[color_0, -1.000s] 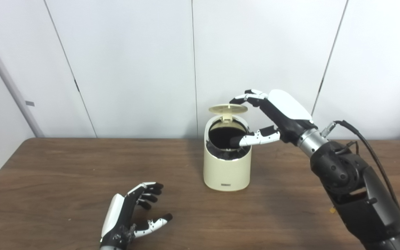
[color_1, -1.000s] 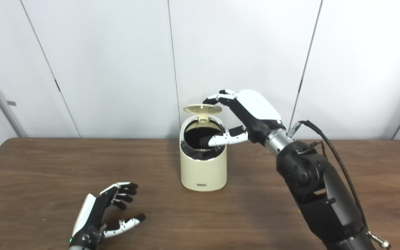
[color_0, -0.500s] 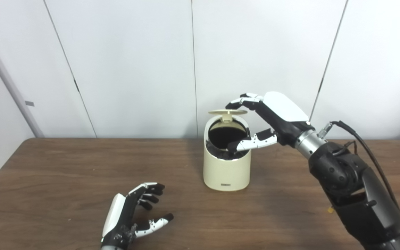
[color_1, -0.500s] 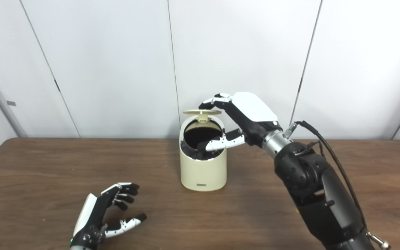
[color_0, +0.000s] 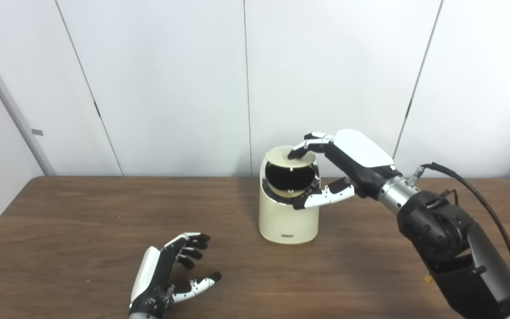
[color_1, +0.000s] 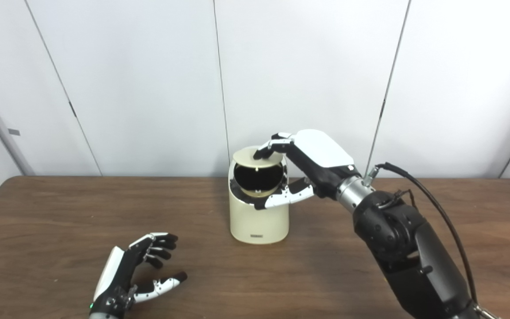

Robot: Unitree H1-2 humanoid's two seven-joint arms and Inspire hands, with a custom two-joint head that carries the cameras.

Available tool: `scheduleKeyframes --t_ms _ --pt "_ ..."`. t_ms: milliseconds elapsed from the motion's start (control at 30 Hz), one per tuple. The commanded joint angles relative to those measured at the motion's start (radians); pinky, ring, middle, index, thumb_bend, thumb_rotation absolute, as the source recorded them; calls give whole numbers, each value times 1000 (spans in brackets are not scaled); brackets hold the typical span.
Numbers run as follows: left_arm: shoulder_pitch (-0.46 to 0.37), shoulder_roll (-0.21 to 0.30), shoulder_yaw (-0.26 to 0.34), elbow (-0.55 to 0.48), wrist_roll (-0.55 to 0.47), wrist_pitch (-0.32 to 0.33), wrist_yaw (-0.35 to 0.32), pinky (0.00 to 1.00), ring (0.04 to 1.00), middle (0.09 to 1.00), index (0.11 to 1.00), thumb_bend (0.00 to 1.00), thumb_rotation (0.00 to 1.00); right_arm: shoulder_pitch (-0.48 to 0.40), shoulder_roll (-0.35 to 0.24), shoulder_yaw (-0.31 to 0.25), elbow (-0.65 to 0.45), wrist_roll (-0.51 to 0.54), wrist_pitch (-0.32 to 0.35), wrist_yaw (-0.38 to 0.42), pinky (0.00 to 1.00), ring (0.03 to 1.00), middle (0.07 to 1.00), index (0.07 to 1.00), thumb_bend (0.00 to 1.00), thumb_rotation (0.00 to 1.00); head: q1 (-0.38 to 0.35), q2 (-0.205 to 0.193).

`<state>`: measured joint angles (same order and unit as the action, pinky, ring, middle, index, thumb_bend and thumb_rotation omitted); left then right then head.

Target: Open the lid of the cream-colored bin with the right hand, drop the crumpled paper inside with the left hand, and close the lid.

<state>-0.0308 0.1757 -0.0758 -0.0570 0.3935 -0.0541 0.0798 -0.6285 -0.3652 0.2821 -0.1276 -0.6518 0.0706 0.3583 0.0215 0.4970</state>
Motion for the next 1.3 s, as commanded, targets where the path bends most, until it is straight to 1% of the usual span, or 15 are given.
scheduleKeyframes --t_ms 0,67,133,200,267,300,367,467,633,800,1067,1200,1267 --pt "9 5 -14 -9 5 13 -24 511 612 671 691 673 8 -18 -12 -6 -34 -3 -28 -14 796 886 723 702 703 530 1 4" --pt "10 5 -14 -11 5 13 -24 511 613 671 691 672 6 -13 -13 -5 -36 -10 -30 -13 812 879 719 702 700 524 1 8" --pt "11 4 -14 -17 8 23 -27 513 615 674 692 670 7 -8 -15 -2 -37 -19 -33 -12 860 873 714 701 698 509 1 8" --pt "12 5 -16 -20 12 30 -27 511 615 676 693 667 10 -4 -16 1 -36 -21 -30 -5 907 872 713 705 697 517 2 13" --pt "12 7 -19 -23 18 35 -27 512 614 674 694 666 28 -2 -17 6 -34 -18 -25 6 880 876 717 709 698 517 2 13" --pt "12 7 -20 -23 19 33 -27 511 615 675 694 665 31 -1 -15 8 -31 -15 -22 10 848 883 722 713 700 527 2 13" --pt "12 8 -21 -21 17 26 -24 507 613 673 691 668 10 1 -13 14 -26 -15 -23 15 829 894 726 715 700 528 5 17" --pt "14 7 -22 -25 15 29 -25 507 611 672 690 667 5 2 -13 24 -21 -22 -35 18 800 885 724 713 702 528 7 20" --pt "18 4 -20 -30 8 38 -29 508 612 675 693 665 20 2 -10 37 -10 -27 -38 23 839 885 720 712 710 478 9 23" --pt "20 6 -21 -34 12 40 -28 511 615 677 693 665 24 0 -11 50 -6 -43 -40 28 855 882 720 713 705 480 10 30" --pt "25 6 -22 -50 2 50 -34 514 621 681 696 667 14 0 -27 67 -8 -77 -67 38 893 879 710 701 711 483 13 41" --pt "26 5 -20 -58 -1 57 -39 512 620 681 696 667 10 -4 -49 90 -6 -132 -83 47 895 875 699 691 708 490 13 44" --pt "27 6 -20 -62 -1 60 -42 516 622 681 696 667 20 -9 -64 111 -4 -180 -100 49 892 869 689 684 708 504 13 47"
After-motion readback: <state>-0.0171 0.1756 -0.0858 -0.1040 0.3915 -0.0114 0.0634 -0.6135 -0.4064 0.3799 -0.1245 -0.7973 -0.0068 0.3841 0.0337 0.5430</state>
